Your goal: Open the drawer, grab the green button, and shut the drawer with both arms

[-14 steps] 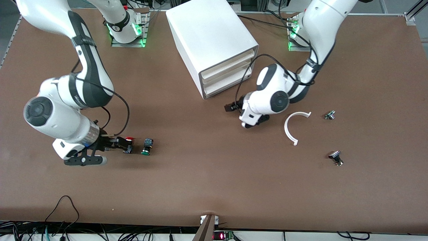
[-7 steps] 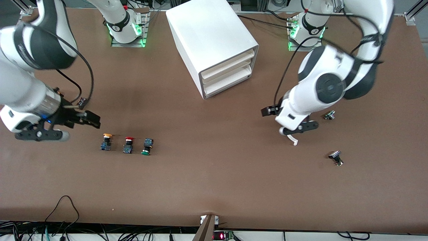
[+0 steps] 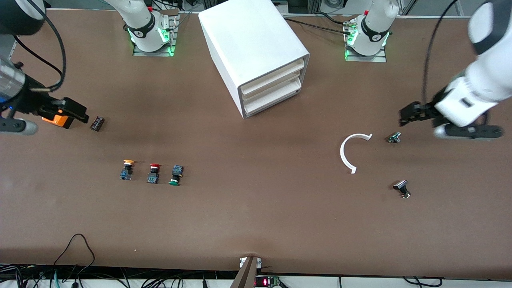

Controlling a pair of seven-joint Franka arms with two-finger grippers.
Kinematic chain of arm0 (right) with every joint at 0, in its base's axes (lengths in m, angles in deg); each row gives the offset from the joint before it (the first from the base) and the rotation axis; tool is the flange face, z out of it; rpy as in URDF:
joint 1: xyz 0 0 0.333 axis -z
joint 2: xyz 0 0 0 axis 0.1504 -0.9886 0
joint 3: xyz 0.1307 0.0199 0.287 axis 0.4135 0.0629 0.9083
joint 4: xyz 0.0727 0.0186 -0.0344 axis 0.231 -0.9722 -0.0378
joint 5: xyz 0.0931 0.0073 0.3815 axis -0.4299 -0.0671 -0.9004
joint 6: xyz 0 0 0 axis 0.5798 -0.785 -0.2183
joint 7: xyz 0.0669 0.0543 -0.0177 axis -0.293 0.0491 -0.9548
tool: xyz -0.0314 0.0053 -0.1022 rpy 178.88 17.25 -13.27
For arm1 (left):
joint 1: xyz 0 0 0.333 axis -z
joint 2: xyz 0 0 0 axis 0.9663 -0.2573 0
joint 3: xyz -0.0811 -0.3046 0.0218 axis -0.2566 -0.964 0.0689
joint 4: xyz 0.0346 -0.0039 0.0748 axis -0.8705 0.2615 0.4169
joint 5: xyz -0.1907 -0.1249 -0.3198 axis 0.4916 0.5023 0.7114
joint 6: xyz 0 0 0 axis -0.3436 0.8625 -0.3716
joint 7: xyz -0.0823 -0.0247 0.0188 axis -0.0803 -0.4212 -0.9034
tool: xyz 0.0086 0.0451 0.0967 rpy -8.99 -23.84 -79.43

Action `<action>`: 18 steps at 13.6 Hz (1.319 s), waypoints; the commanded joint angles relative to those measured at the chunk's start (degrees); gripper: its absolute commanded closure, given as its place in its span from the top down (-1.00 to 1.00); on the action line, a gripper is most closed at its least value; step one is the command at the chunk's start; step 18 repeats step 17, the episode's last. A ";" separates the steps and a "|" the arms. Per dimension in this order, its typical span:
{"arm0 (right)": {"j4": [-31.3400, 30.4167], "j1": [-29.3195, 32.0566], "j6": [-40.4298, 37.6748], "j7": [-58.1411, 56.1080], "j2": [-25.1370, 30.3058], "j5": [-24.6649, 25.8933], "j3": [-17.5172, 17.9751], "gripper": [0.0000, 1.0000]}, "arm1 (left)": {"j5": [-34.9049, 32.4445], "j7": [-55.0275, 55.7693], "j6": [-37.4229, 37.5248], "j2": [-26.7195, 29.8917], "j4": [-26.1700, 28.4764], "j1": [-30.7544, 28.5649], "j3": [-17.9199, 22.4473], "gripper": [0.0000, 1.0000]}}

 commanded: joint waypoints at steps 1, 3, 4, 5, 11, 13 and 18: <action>-9.97 3.24 3.33 1.63 8.45 0.82 4.30 0.98 | -1.35 -1.48 0.68 2.72 2.73 -2.64 -0.73 0.98; -16.11 2.89 7.01 3.29 12.76 0.82 4.91 0.98 | -1.44 -1.56 1.04 3.42 2.82 -3.70 -1.00 0.98; -18.32 2.72 8.60 4.43 14.00 0.82 5.70 0.98 | -2.74 -1.56 1.39 3.42 2.82 -3.61 -1.00 0.98; -19.04 2.80 8.96 4.70 14.19 0.91 6.58 0.98 | -4.06 -1.65 1.57 3.51 2.73 -3.61 -1.00 0.98; -17.81 4.30 4.22 4.62 14.19 1.61 6.68 0.98 | -4.07 -1.74 2.27 3.78 2.56 -3.61 -1.26 0.98; -17.81 4.21 4.31 4.80 14.19 1.43 6.68 0.98 | -4.16 -1.65 2.36 3.78 2.47 -3.61 -1.35 0.98; -17.11 4.12 4.22 3.48 14.10 1.70 7.03 0.98 | -4.16 -1.65 2.36 3.78 2.29 -3.61 -1.35 0.98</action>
